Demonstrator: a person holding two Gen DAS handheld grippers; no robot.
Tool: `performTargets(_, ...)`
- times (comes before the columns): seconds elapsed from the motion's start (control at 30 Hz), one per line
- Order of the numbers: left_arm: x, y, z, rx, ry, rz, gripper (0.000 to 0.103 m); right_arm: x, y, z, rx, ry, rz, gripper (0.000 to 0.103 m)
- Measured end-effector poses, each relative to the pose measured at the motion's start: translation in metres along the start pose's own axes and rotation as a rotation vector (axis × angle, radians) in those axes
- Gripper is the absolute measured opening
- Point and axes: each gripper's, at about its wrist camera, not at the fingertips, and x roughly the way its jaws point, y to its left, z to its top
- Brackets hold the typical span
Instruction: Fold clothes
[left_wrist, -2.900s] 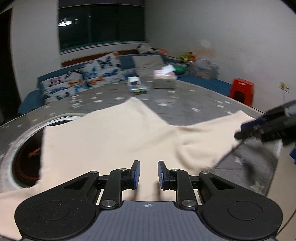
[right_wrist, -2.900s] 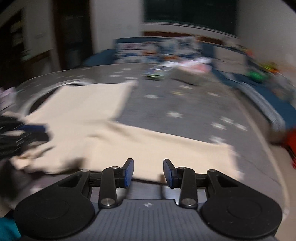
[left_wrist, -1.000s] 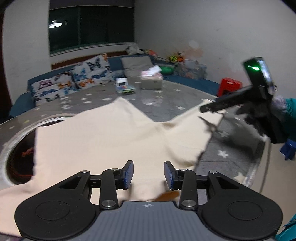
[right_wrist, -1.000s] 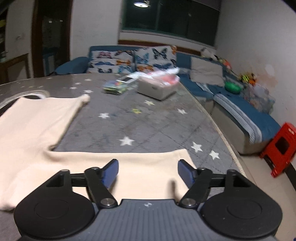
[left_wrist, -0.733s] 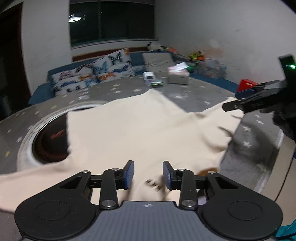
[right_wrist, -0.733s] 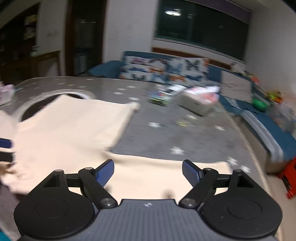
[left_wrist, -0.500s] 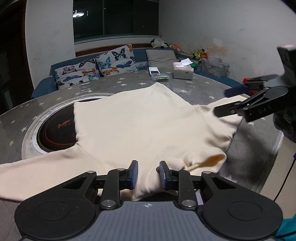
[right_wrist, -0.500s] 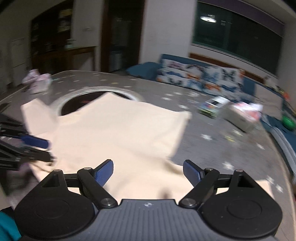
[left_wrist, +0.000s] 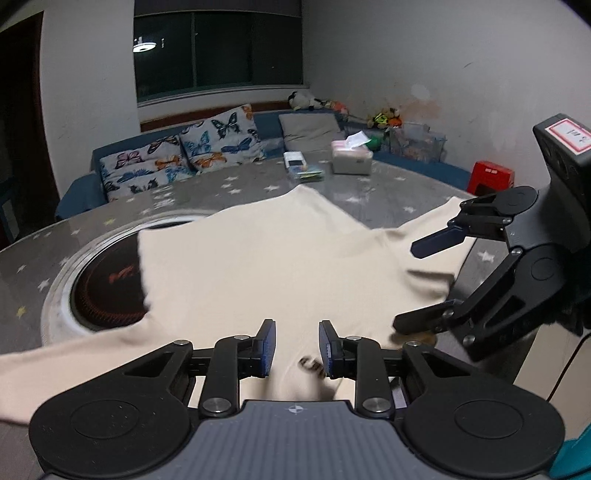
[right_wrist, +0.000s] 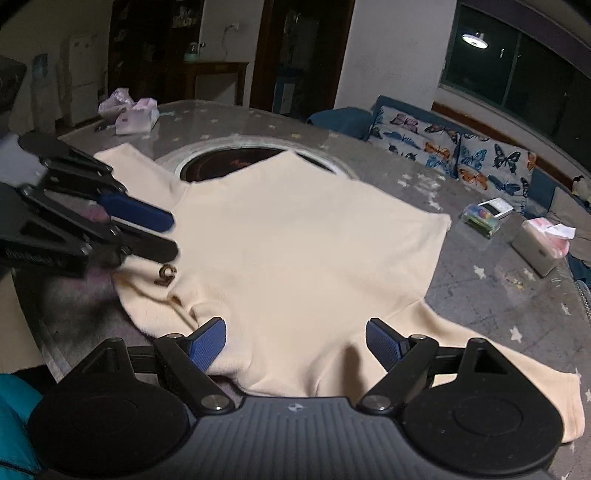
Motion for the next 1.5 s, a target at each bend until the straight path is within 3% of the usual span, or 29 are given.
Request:
performTargets(0.3, 0.027, -0.019, -0.007, 0.04, 0.056, -0.042, 0.028, -0.004, -0.007, -0.009, 0.054, -0.006, -0.003, 0.085)
performTargets(0.43, 0.024, -0.017, -0.004, 0.034, 0.047, -0.042, 0.028, -0.017, -0.025, -0.011, 0.136, -0.043, -0.045, 0.085)
performTargets(0.53, 0.023, -0.02, 0.002, 0.037, 0.027, -0.047, 0.028, -0.024, -0.05, -0.02, 0.213, -0.042, -0.122, 0.082)
performTargets(0.97, 0.041, -0.047, 0.023, 0.062, 0.008, -0.097, 0.028, -0.049, -0.172, -0.085, 0.596, -0.017, -0.496, 0.057)
performTargets(1.27, 0.054, -0.065, 0.025, 0.087, 0.029, -0.12, 0.03, -0.04, -0.21, -0.112, 0.719, -0.013, -0.522, 0.034)
performTargets(1.4, 0.059, -0.071, 0.025, 0.092, 0.041, -0.127, 0.03, -0.04, -0.208, -0.112, 0.711, -0.028, -0.528, 0.012)
performTargets(1.5, 0.061, -0.074, 0.024, 0.094, 0.044, -0.134, 0.03, -0.042, -0.209, -0.112, 0.714, -0.039, -0.528, 0.009)
